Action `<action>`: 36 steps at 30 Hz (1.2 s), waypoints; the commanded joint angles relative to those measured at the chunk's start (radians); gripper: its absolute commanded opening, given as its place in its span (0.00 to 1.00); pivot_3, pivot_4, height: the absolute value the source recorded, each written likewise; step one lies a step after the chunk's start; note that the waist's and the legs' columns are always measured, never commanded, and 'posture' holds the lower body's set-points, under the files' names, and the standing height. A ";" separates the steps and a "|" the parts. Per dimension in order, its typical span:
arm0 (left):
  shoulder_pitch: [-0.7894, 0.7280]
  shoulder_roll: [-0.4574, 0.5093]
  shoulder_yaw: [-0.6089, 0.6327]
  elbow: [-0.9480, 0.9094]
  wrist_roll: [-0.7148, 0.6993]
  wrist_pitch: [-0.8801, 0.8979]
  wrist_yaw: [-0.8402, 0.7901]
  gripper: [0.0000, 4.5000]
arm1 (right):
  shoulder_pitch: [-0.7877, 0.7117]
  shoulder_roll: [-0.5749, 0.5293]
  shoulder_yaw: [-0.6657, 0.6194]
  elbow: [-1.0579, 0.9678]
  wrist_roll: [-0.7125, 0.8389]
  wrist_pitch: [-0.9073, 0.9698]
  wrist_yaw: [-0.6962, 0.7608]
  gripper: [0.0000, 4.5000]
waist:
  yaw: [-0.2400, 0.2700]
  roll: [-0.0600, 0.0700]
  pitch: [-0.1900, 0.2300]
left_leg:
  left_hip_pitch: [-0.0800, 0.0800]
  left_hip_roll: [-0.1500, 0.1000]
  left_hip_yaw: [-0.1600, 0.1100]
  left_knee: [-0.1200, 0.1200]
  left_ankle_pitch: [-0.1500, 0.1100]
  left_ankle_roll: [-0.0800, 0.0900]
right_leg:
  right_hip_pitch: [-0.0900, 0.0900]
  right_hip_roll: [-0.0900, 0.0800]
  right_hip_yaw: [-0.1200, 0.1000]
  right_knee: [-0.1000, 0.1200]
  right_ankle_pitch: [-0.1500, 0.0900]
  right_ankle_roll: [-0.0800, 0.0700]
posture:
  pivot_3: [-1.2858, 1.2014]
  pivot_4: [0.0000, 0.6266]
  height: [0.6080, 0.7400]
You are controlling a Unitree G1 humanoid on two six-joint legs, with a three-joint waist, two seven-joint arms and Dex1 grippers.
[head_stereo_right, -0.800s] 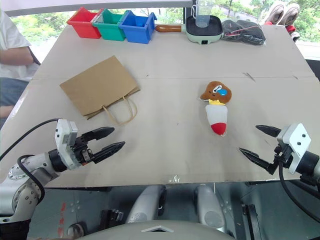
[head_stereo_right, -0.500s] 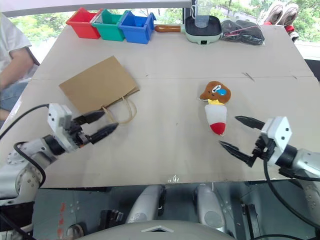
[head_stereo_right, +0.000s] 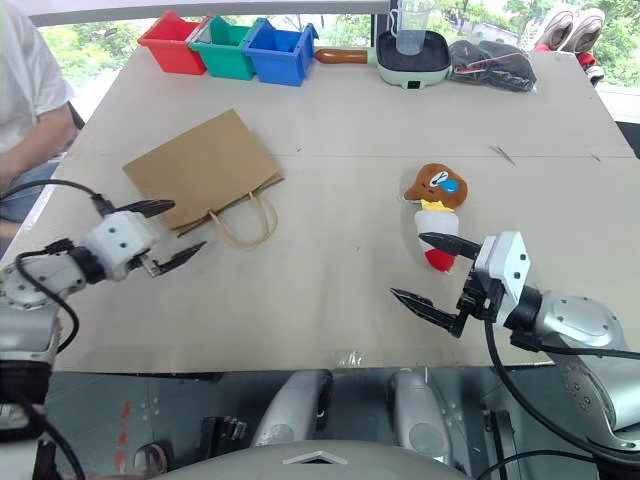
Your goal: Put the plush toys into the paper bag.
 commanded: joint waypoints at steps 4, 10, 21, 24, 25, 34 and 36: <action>-0.130 -0.069 -0.110 0.114 0.053 -0.127 0.016 0.87 | 0.029 0.014 -0.003 -0.029 -0.051 -0.059 -0.034 1.00 | -0.007 0.000 0.000 | 0.000 0.000 0.000 0.000 0.000 0.000 | 0.000 0.000 0.000 0.001 0.000 0.000 | 0.52 0.24 1.00; -0.166 -0.121 -0.124 0.122 -0.060 -0.107 -0.073 0.32 | 0.052 0.035 0.032 -0.041 -0.209 -0.086 -0.152 1.00 | -0.013 0.000 0.000 | 0.001 0.000 0.000 0.001 0.000 0.000 | -0.001 0.001 0.000 0.006 0.000 0.000 | 0.52 0.24 1.00; -0.247 -0.349 -0.145 -0.180 -0.368 0.253 -0.116 0.00 | -0.204 0.183 0.270 0.086 -0.282 0.030 -0.265 0.18 | -0.015 -0.001 0.000 | 0.002 -0.001 -0.001 0.006 0.000 0.000 | -0.001 0.001 0.000 0.012 0.000 0.000 | 0.52 0.24 1.00; -0.282 -0.420 -0.183 -0.237 -0.396 0.303 -0.123 0.00 | -0.329 0.262 0.354 0.199 -0.325 0.021 -0.272 0.00 | -0.014 0.000 0.000 | 0.002 -0.001 -0.002 0.005 0.000 0.000 | -0.001 0.002 0.000 0.013 0.000 0.000 | 0.52 0.24 1.00; -0.290 -0.436 -0.193 -0.260 -0.413 0.321 -0.134 0.00 | -0.373 0.289 0.375 0.253 -0.340 0.010 -0.267 0.00 | -0.014 0.000 0.000 | 0.001 -0.001 -0.002 0.006 0.000 0.000 | -0.001 0.002 0.000 0.013 0.000 0.000 | 0.52 0.24 1.00; -0.283 -0.445 -0.183 -0.398 -0.495 0.434 -0.172 0.00 | -0.616 0.504 0.477 0.672 -0.405 -0.098 -0.220 0.00 | -0.019 0.000 0.000 | 0.001 -0.001 -0.002 0.005 0.000 0.000 | -0.002 0.002 0.000 0.013 0.000 0.000 | 0.52 0.24 1.00; -0.285 -0.437 -0.166 -0.410 -0.502 0.453 -0.159 0.00 | -0.656 0.562 0.500 0.798 -0.426 -0.145 -0.201 0.00 | -0.020 0.000 0.000 | 0.001 -0.001 -0.002 0.004 0.000 0.000 | -0.002 0.002 0.000 0.013 0.000 0.000 | 0.52 0.24 1.00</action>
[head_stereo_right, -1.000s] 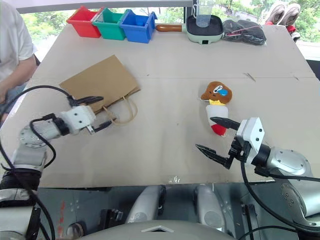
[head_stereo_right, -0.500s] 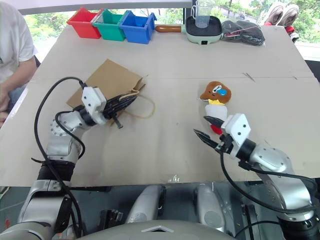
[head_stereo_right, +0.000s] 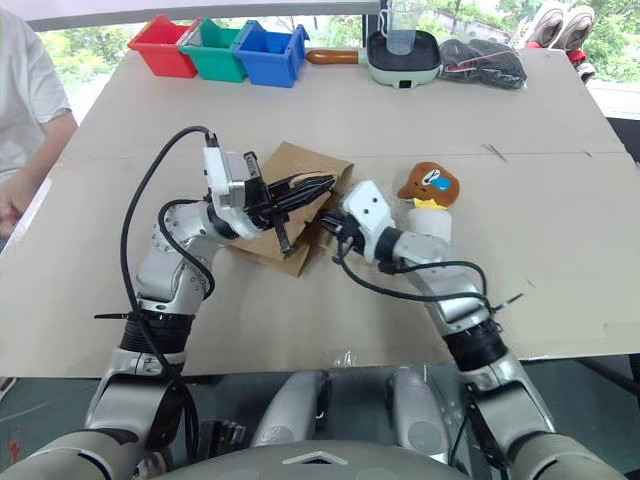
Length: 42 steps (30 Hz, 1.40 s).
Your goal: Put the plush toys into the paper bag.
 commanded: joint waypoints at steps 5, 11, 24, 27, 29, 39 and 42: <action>-0.030 0.028 0.112 -0.080 -0.061 0.104 0.110 0.00 | -0.132 0.178 0.041 0.417 -0.110 -0.190 -0.042 0.00 | -0.008 0.000 0.000 | 0.000 0.000 0.000 0.000 0.000 0.000 | 0.000 0.000 0.000 0.000 0.000 0.000 | 0.52 0.24 1.00; -0.044 0.046 0.240 -0.135 -0.135 0.288 0.328 0.00 | -0.152 0.240 0.059 0.579 -0.206 -0.243 -0.121 0.00 | -0.019 0.000 0.000 | 0.002 0.000 -0.001 -0.001 0.000 0.000 | 0.000 0.000 0.000 0.001 0.000 0.000 | 0.52 0.24 1.00; -0.021 0.080 0.372 -0.235 -0.119 0.459 0.659 0.00 | -0.274 0.352 0.087 0.715 -0.320 -0.245 -0.251 0.00 | -0.019 0.000 -0.001 | 0.017 0.000 0.000 -0.005 0.001 -0.002 | 0.011 0.001 0.003 0.002 0.000 0.000 | 0.52 0.24 1.00; -0.050 0.044 0.396 -0.227 -0.128 0.470 0.735 0.00 | -0.303 0.370 0.103 0.795 -0.341 -0.252 -0.260 0.00 | -0.018 0.000 -0.001 | 0.017 0.000 -0.002 -0.005 0.001 -0.002 | 0.011 0.001 0.002 0.002 0.000 -0.001 | 0.52 0.24 1.00; -0.060 0.030 0.393 -0.235 -0.128 0.472 0.757 0.00 | -0.313 0.377 0.098 0.826 -0.336 -0.258 -0.261 0.00 | -0.017 0.000 -0.001 | 0.017 0.000 -0.001 -0.005 0.001 -0.002 | 0.012 0.001 0.002 0.002 0.000 -0.001 | 0.52 0.24 1.00; 0.039 0.000 0.288 -0.329 -0.079 0.435 0.708 0.00 | -0.290 0.271 0.017 0.544 -0.210 -0.170 -0.101 0.13 | -0.018 0.000 0.000 | 0.015 0.000 -0.001 -0.006 0.001 -0.002 | 0.010 0.000 0.002 0.001 0.000 -0.001 | 0.52 0.24 1.00; 0.059 0.008 0.249 -0.307 -0.052 0.391 0.643 0.00 | -0.199 0.129 -0.007 0.161 -0.132 0.043 0.025 0.34 | -0.017 0.000 0.000 | 0.013 0.000 -0.001 -0.008 0.001 -0.002 | 0.009 0.000 0.002 0.000 0.000 -0.001 | 0.52 0.24 1.00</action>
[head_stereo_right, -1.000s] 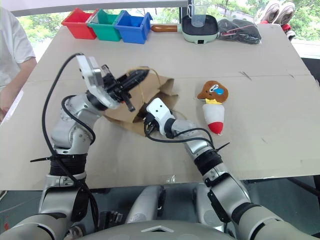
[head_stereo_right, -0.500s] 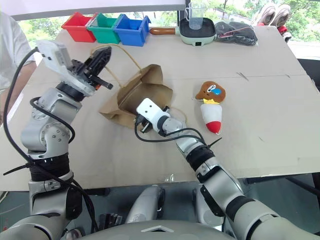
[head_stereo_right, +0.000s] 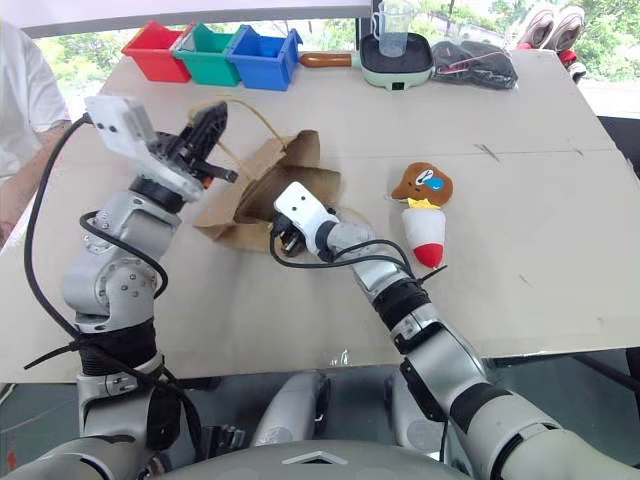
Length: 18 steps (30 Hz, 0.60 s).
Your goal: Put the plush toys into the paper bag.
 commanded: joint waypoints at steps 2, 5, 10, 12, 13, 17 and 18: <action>0.012 0.015 -0.041 -0.014 0.041 -0.089 -0.094 0.00 | 0.133 -0.193 -0.069 -0.615 0.134 0.335 0.151 0.51 | 0.010 0.000 0.000 | -0.010 -0.001 -0.001 0.001 0.000 0.000 | -0.008 -0.002 -0.001 -0.001 0.000 0.000 | 0.52 0.24 1.00; 0.011 0.004 -0.047 0.005 0.054 -0.111 -0.107 0.00 | 0.186 -0.272 -0.106 -0.831 0.154 0.487 0.123 0.51 | 0.009 0.000 0.000 | -0.014 -0.002 -0.002 0.003 0.000 0.000 | -0.012 -0.003 -0.002 0.000 0.000 0.000 | 0.52 0.24 1.00; -0.002 -0.028 -0.064 0.038 0.056 -0.133 -0.130 0.00 | 0.364 -0.452 -0.227 -1.179 0.110 0.759 0.011 0.51 | 0.015 0.000 0.000 | -0.015 -0.001 -0.002 0.002 0.000 0.000 | -0.011 -0.003 -0.004 -0.001 0.000 0.000 | 0.52 0.24 1.00; -0.008 -0.032 -0.065 0.045 0.055 -0.138 -0.138 0.00 | 0.402 -0.472 -0.259 -1.240 0.106 0.828 -0.034 0.51 | 0.014 0.000 0.000 | -0.015 -0.002 -0.001 0.003 0.000 0.000 | -0.011 -0.003 -0.003 -0.003 0.000 0.000 | 0.52 0.24 1.00; -0.011 -0.033 -0.065 0.048 0.055 -0.139 -0.141 0.00 | 0.417 -0.476 -0.277 -1.263 0.105 0.863 -0.056 0.51 | 0.011 0.000 0.000 | -0.015 -0.002 0.001 0.003 0.000 0.000 | -0.011 -0.003 -0.001 -0.002 0.000 0.000 | 0.52 0.24 1.00; -0.033 -0.041 -0.077 0.072 0.053 -0.137 -0.159 0.00 | 0.528 -0.485 -0.358 -1.321 0.059 1.026 -0.164 0.51 | 0.011 0.000 0.000 | -0.014 -0.001 -0.001 0.003 0.000 0.000 | -0.011 -0.002 -0.003 -0.001 0.000 0.000 | 0.52 0.24 1.00; -0.037 -0.044 -0.080 0.076 0.055 -0.138 -0.162 0.00 | 0.540 -0.483 -0.354 -1.306 0.063 1.029 -0.171 0.51 | 0.011 0.000 0.000 | -0.015 -0.002 -0.001 0.003 0.000 0.000 | -0.011 -0.002 -0.002 -0.001 0.000 0.000 | 0.52 0.24 1.00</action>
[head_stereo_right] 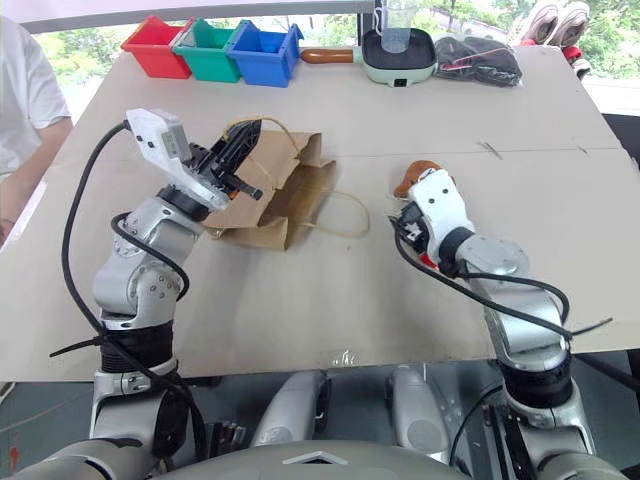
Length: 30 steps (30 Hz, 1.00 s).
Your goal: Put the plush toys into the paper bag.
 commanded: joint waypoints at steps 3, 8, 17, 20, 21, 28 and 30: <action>-0.031 -0.007 -0.005 -0.001 -0.001 -0.023 -0.022 0.00 | 0.055 0.028 -0.036 0.052 0.003 0.033 -0.060 0.40 | -0.003 0.000 0.000 | 0.000 -0.001 0.002 0.000 0.000 0.000 | 0.000 -0.001 0.001 0.000 0.000 0.000 | 0.52 0.24 1.00; -0.043 -0.006 0.003 0.000 -0.013 -0.013 -0.025 0.00 | 0.074 -0.008 -0.023 0.092 -0.005 -0.041 -0.060 0.02 | -0.004 0.000 0.000 | 0.001 0.000 0.001 0.000 0.000 0.000 | 0.001 0.000 0.001 0.000 0.000 0.000 | 0.52 0.24 1.00; -0.047 -0.011 0.067 -0.028 -0.188 0.070 -0.066 0.00 | -0.030 -0.037 -0.044 -0.005 0.191 -0.216 0.133 0.02 | -0.011 0.000 0.000 | 0.000 0.000 0.001 0.001 0.000 0.000 | 0.001 0.000 0.001 -0.001 0.000 0.000 | 0.52 0.24 1.00; -0.045 0.009 0.062 -0.041 -0.217 0.086 -0.104 0.00 | -0.151 -0.017 0.069 0.093 0.181 -0.281 0.165 0.02 | -0.014 0.000 0.000 | 0.001 0.001 0.001 0.000 0.000 0.000 | 0.001 0.002 0.001 0.000 0.000 0.000 | 0.52 0.24 1.00; -0.049 0.010 0.060 -0.041 -0.223 0.091 -0.106 0.00 | -0.184 -0.006 0.098 0.131 0.174 -0.302 0.170 0.02 | -0.013 0.000 0.000 | 0.001 0.001 0.001 0.000 0.000 0.000 | 0.000 0.002 0.001 0.000 0.000 0.000 | 0.52 0.24 1.00; -0.067 0.016 0.012 -0.046 -0.198 0.082 -0.139 0.00 | -0.486 0.095 0.377 0.631 0.022 -0.616 0.276 0.02 | -0.009 -0.001 0.001 | 0.000 0.001 0.001 0.000 0.000 0.000 | 0.000 0.001 0.000 -0.002 0.000 0.000 | 0.52 0.24 1.00; -0.061 0.020 -0.002 -0.051 -0.186 0.078 -0.151 0.00 | -0.552 0.151 0.394 0.779 0.014 -0.702 0.309 0.02 | -0.011 0.000 0.001 | 0.000 0.001 0.001 0.000 0.000 0.000 | 0.000 0.001 0.000 -0.002 0.000 0.000 | 0.52 0.24 1.00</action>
